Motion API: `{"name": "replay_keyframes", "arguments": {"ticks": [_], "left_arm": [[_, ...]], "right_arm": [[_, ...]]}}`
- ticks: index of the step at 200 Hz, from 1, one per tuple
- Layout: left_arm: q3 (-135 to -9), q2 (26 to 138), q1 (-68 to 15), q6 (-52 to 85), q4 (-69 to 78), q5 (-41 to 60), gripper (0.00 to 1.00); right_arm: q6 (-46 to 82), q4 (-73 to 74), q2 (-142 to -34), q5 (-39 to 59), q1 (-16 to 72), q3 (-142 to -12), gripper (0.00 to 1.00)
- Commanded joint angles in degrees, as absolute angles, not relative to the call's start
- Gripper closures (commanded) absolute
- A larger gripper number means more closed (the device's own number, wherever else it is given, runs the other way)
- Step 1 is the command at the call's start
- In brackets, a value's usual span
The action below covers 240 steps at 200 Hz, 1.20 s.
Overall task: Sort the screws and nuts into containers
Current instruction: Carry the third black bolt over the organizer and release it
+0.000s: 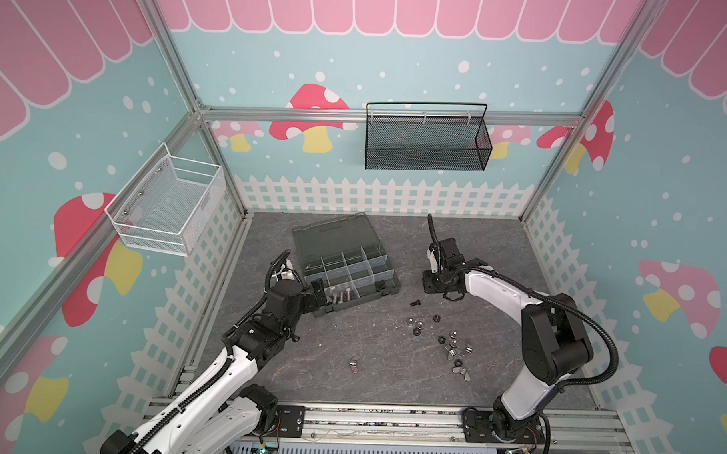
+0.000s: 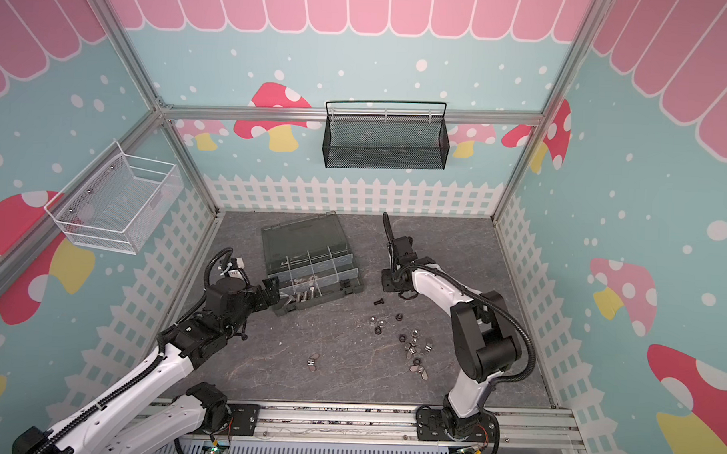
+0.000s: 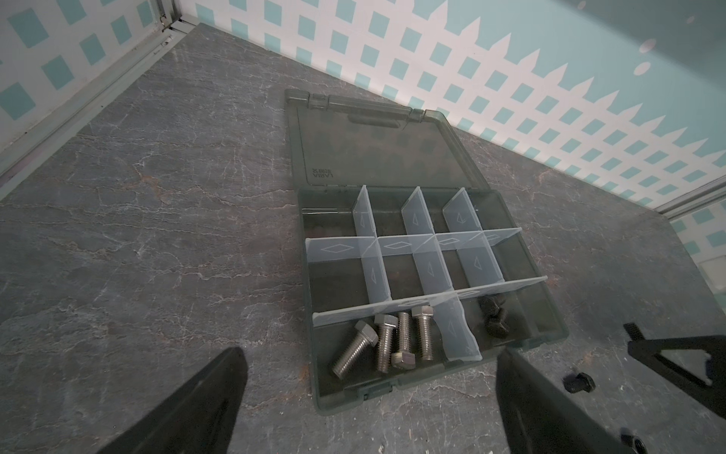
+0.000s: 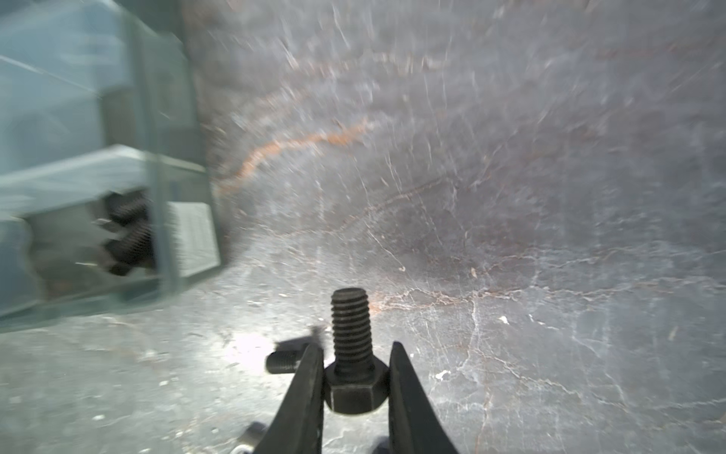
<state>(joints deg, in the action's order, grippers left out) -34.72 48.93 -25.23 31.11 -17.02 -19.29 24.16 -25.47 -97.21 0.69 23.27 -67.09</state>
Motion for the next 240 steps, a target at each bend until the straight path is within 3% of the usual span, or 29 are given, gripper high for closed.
{"name": "replay_keyframes", "arguments": {"ticks": [1, 82, 199, 240], "left_arm": [[-36.22, 49.47, -24.97, 32.29, -16.47, -18.74, 0.01], [-36.79, 51.31, -24.96, 33.35, -15.68, -16.52, 0.01], [-36.21, 49.80, -24.90, 32.96, -16.81, -17.87, 0.01], [-36.21, 49.22, -24.86, 32.96, -17.42, -18.01, 0.01]], "right_arm": [[26.13, -22.89, -94.47, 5.24, 24.44, -66.19, 1.00], [27.33, -20.75, -102.49, 9.46, 34.49, -75.23, 1.00], [26.02, -22.41, -115.39, 11.88, 38.83, -85.66, 1.00], [25.80, -23.08, -116.42, 11.56, 39.35, -86.73, 0.77]]}}
